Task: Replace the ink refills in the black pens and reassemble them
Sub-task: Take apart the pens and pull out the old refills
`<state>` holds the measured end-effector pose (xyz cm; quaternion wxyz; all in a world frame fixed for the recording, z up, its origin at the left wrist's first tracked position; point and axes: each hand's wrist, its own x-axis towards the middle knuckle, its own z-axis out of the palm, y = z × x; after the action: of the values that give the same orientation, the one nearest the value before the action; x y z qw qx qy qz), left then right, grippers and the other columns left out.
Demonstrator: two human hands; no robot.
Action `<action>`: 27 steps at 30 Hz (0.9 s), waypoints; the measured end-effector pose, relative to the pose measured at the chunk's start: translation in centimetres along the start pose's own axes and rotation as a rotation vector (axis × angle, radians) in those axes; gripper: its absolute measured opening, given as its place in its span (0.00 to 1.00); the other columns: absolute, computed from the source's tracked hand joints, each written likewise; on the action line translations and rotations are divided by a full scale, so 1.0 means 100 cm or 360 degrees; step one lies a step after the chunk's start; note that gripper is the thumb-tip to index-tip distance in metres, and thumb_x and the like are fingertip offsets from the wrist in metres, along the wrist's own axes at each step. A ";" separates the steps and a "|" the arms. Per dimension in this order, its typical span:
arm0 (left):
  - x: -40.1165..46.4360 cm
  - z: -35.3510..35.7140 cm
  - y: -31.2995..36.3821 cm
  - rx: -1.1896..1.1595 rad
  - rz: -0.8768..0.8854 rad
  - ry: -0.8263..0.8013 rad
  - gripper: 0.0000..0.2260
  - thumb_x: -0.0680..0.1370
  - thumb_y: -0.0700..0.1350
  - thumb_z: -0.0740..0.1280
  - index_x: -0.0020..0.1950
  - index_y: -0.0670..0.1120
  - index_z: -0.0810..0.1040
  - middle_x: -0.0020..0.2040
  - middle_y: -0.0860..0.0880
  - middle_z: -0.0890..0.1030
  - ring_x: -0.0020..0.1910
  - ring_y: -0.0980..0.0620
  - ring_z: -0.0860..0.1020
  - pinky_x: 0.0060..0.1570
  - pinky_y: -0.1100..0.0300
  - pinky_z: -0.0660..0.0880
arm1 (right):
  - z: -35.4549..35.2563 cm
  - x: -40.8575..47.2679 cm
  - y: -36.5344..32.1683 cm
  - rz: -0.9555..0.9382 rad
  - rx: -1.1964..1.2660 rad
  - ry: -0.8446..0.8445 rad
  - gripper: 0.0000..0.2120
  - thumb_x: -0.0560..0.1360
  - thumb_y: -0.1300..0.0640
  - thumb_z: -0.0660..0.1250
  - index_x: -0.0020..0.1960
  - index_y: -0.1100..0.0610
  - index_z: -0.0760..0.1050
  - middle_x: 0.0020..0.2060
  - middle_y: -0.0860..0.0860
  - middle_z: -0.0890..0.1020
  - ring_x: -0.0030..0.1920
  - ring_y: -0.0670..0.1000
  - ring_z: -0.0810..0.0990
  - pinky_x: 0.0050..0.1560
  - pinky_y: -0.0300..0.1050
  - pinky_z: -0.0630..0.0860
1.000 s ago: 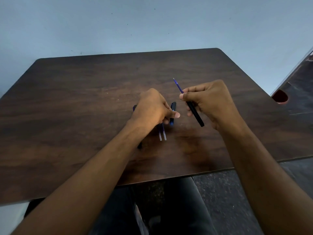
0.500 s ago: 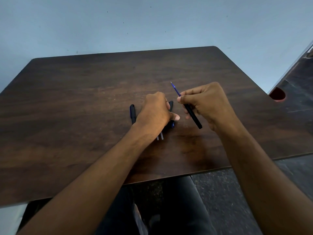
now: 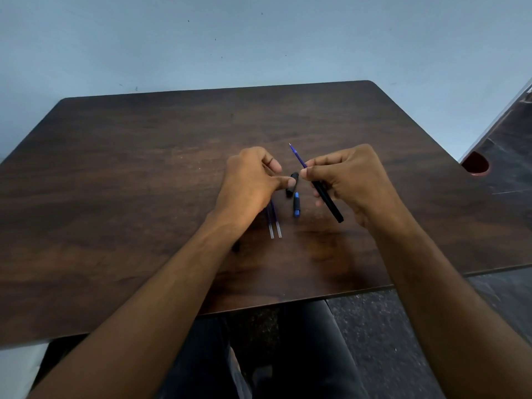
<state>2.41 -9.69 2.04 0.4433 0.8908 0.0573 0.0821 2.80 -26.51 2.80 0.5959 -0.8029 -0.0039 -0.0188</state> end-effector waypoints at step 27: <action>-0.011 -0.031 -0.016 -0.1420 -0.0506 0.0056 0.04 0.75 0.42 0.74 0.45 0.42 0.83 0.39 0.46 0.85 0.37 0.53 0.83 0.35 0.62 0.78 | 0.027 -0.015 -0.011 0.0077 0.0041 -0.0282 0.06 0.69 0.60 0.80 0.44 0.60 0.86 0.31 0.60 0.85 0.31 0.58 0.83 0.42 0.63 0.85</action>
<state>0.70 -6.48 2.51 0.7886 0.5920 0.1597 0.0450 1.30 -23.54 3.02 0.6037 -0.7935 -0.0373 0.0668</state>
